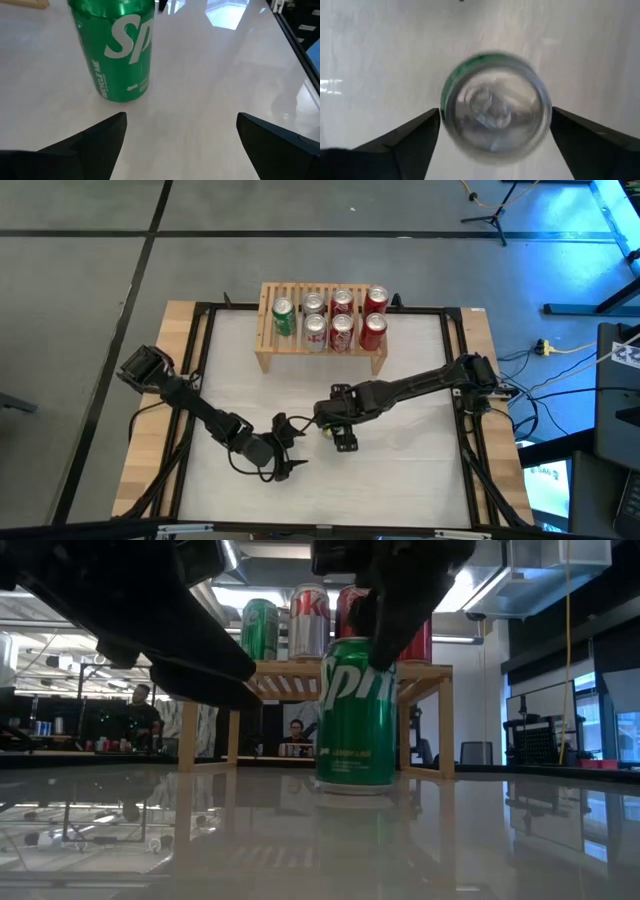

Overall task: Place canned beverage on shelf
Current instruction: Put the green soda can on the shelf

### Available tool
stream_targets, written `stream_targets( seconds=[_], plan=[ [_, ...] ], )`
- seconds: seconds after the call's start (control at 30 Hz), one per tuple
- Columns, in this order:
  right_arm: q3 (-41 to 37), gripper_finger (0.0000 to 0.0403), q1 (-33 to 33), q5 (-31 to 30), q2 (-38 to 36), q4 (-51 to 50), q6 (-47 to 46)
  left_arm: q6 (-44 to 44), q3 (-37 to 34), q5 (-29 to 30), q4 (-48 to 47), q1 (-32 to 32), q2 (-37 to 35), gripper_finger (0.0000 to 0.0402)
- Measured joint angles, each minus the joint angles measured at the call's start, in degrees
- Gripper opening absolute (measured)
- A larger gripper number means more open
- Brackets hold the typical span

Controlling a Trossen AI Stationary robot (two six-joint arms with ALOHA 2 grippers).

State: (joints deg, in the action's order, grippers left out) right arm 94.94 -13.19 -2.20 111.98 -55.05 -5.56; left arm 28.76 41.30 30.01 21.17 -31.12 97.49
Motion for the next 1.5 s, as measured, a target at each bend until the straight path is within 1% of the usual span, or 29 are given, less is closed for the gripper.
stream_targets(
  seconds=[0.07,0.17,0.2,0.27,0.33,0.4,0.47,0.53,0.6,0.7,0.73,0.8,0.9,0.97,1.03,1.13,1.2,1.23,1.37,1.5],
  plan=[
    [0.0,0.0354,-0.6,1.7,-1.3,-2.5,-0.2,-0.7,0.0,-0.3,0.0,0.4,0.0,0.0367],
    [0.0,0.0345,-2.6,0.8,-4.6,-6.8,-2.8,-1.0,0.0,-0.4,0.0,0.9,0.0,0.0366],
    [-0.1,0.0344,-3.6,-0.6,-5.8,-7.7,-3.6,-1.0,0.0,-0.5,0.0,1.2,0.0,0.0367],
    [-2.2,0.0343,-6.4,-5.6,-8.8,-7.1,-5.6,-1.0,0.0,-1.2,0.0,1.5,0.0,0.0366],
    [-6.6,0.0344,-9.1,-10.7,-12.1,-4.6,-7.7,-1.0,0.0,-1.5,0.0,1.6,0.0,0.0367],
    [-12.9,0.0343,-11.7,-12.6,-15.3,0.2,-10.4,-1.0,0.0,-1.3,0.1,1.6,0.0,0.0366],
    [-21.1,0.0343,-14.4,-13.6,-18.4,8.6,-13.9,-1.0,0.4,-1.3,0.1,1.6,0.0,0.0367],
    [-30.0,0.0344,-17.1,-14.5,-21.1,19.7,-16.8,-1.7,1.5,-2.5,0.1,1.9,0.0,0.0366],
    [-39.1,0.0344,-19.6,-16.6,-22.4,32.9,-18.6,-3.0,2.9,-3.9,0.2,2.4,0.0,0.0367],
    [-51.3,0.0344,-22.6,-20.8,-22.2,52.9,-19.8,-5.6,5.9,-4.2,-1.3,2.9,0.0,0.0366],
    [-54.6,0.0344,-23.2,-21.3,-21.7,59.5,-19.9,-6.5,7.2,-4.2,-3.1,3.2,0.0,0.0367],
    [-60.2,0.0344,-23.7,-21.8,-20.9,70.7,-20.1,-6.8,10.5,-4.0,-9.9,3.8,-0.4,0.0366],
    [-65.9,0.0344,-23.6,-21.6,-20.0,81.4,-22.4,-5.1,17.8,-3.6,-23.5,4.6,-0.8,0.0366],
    [-68.4,0.0344,-23.6,-21.4,-20.0,85.5,-23.7,-4.9,22.9,-3.0,-32.1,4.7,-0.8,0.0366],
    [-69.6,0.0344,-23.6,-21.4,-19.7,87.7,-24.4,-5.4,27.4,-2.2,-37.5,4.8,-0.8,0.0366],
    [-70.0,0.0344,-23.6,-21.4,-18.9,88.2,-24.5,-8.6,32.3,-1.3,-42.2,6.4,-0.9,0.0367],
    [-69.8,0.0344,-23.6,-21.9,-18.1,88.7,-24.3,-10.8,34.1,-1.0,-43.6,8.4,-0.9,0.0366],
    [-69.7,0.0344,-23.6,-22.2,-17.8,88.7,-24.2,-11.8,34.5,-1.7,-43.3,9.5,-0.9,0.0367],
    [-69.3,0.0344,-23.5,-22.3,-17.1,89.0,-24.1,-13.7,34.5,-8.6,-42.3,14.4,-0.8,0.0366],
    [-69.3,0.0344,-23.5,-22.9,-17.1,88.6,-23.7,-14.5,33.7,-13.5,-40.9,17.5,-0.1,0.0366]
  ],
)
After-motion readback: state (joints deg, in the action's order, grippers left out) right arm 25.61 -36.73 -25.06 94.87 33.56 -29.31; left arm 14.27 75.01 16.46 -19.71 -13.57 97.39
